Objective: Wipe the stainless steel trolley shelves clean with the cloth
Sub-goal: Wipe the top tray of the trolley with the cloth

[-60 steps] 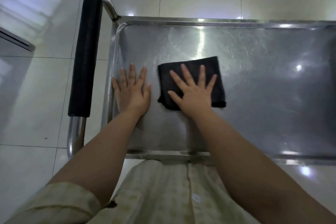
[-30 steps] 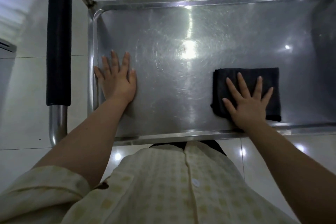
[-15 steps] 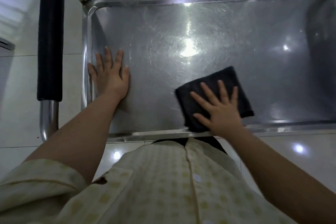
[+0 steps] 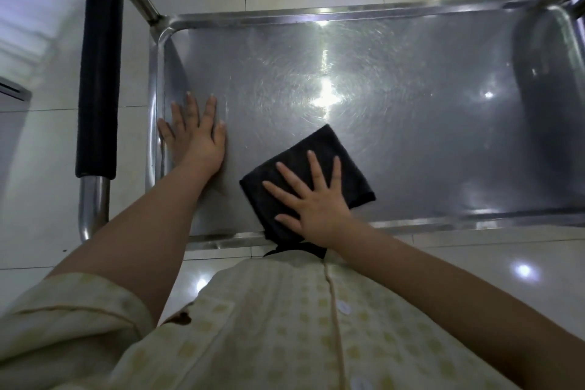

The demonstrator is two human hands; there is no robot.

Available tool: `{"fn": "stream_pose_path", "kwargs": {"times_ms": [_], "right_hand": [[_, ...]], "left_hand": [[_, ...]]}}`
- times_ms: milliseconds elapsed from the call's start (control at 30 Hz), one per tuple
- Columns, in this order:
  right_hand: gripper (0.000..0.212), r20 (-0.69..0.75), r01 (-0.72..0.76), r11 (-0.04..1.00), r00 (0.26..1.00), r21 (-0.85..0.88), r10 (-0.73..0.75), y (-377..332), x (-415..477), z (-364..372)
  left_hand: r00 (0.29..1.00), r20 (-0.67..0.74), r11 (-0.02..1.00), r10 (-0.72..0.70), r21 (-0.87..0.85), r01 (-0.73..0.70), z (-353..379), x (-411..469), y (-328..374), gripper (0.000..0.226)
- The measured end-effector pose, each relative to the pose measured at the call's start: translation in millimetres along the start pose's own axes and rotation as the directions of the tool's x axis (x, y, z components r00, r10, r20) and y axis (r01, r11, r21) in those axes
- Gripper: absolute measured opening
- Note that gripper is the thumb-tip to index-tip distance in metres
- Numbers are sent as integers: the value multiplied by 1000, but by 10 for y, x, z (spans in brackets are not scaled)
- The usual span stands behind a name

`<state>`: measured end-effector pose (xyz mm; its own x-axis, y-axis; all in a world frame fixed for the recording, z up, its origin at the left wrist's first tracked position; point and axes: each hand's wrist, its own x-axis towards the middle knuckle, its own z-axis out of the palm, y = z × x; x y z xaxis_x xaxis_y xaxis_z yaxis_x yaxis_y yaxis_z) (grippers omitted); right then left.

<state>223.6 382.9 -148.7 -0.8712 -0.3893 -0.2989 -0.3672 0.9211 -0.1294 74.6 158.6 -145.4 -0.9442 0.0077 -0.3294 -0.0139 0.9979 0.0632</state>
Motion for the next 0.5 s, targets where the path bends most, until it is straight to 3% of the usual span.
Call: {"fn": "stream_pose_path", "kwargs": {"times_ms": [100, 167, 267, 333, 400, 500], "right_hand": [[66, 14, 78, 997, 997, 18, -78, -394, 265, -123], [67, -7, 44, 998, 999, 34, -44, -300, 280, -216], [64, -100, -289, 944, 947, 159, 306, 177, 219, -311], [60, -10, -467, 827, 869, 313, 495, 542, 170, -309], [61, 39, -477, 815, 869, 329, 493, 718, 116, -260], [67, 21, -423, 877, 903, 228, 430, 720, 81, -156]], "left_hand": [[999, 27, 995, 17, -103, -15, -92, -14, -10, 54], [998, -18, 981, 60, -183, -62, -126, -136, 62, 52], [976, -39, 949, 216, -225, -219, -73, -529, 407, 54], [944, 8, 935, 330, -142, -325, 72, -840, 730, 62], [927, 49, 928, 371, -24, -371, 284, -1116, 986, 66], [958, 42, 958, 284, 12, -285, 458, -1245, 1087, 66]]}}
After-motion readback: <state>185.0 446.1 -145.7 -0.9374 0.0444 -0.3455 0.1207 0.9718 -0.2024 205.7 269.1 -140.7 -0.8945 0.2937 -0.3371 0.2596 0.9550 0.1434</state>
